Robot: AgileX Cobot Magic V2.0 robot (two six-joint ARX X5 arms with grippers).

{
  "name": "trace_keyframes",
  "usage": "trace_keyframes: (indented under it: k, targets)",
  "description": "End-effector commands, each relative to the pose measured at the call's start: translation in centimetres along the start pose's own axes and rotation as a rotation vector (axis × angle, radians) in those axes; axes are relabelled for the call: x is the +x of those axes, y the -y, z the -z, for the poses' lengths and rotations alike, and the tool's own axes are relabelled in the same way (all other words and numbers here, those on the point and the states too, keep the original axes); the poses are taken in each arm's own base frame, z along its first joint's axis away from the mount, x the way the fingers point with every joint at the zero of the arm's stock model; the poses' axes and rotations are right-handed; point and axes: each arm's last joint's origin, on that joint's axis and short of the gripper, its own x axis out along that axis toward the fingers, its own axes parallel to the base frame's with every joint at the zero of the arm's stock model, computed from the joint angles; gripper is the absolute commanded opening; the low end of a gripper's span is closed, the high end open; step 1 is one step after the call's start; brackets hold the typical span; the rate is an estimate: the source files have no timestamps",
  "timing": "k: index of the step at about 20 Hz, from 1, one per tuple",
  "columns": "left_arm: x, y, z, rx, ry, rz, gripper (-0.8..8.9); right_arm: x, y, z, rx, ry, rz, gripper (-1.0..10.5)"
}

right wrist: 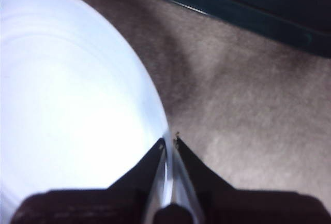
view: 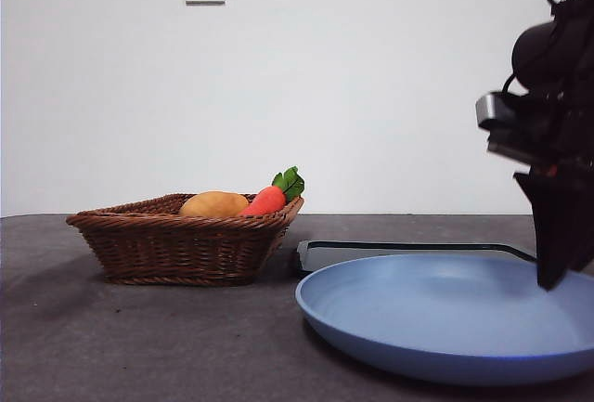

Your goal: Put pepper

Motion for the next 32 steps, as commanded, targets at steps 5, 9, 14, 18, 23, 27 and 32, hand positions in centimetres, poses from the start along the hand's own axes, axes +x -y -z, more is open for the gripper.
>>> trace_keyframes:
  k: [5, 9, 14, 18, 23, 27, 32]
  targets:
    - [3.7, 0.0, -3.2, -0.065, -0.011, -0.054, 3.36, -6.5, -1.8, 1.4, -0.033, 0.222, 0.028, 0.0]
    - [7.6, 0.8, -6.2, -0.062, -0.096, -0.118, 3.35, -10.1, -2.4, 3.3, -0.043, 0.346, 0.047, 0.0]
    - [14.2, 1.9, -9.8, -0.038, -0.208, -0.245, 3.35, -13.3, -3.3, 5.6, -0.058, 0.477, 0.065, 0.0]
    - [19.6, 1.8, -10.8, -0.064, -0.334, -0.296, 3.35, -14.3, -3.7, 6.5, -0.073, 0.53, 0.071, 0.0]
    - [23.9, 1.1, -10.4, -0.114, -0.392, -0.34, 3.35, -14.6, -3.8, 6.8, -0.076, 0.538, 0.071, 0.0]
    - [26.0, 0.1, -9.3, -0.141, -0.432, -0.383, 3.35, -14.6, -3.8, 6.8, -0.077, 0.536, 0.07, 0.0]
    - [27.9, -0.8, -8.2, -0.17, -0.47, -0.403, 3.35, -14.6, -3.9, 6.8, -0.078, 0.536, 0.07, 0.0]
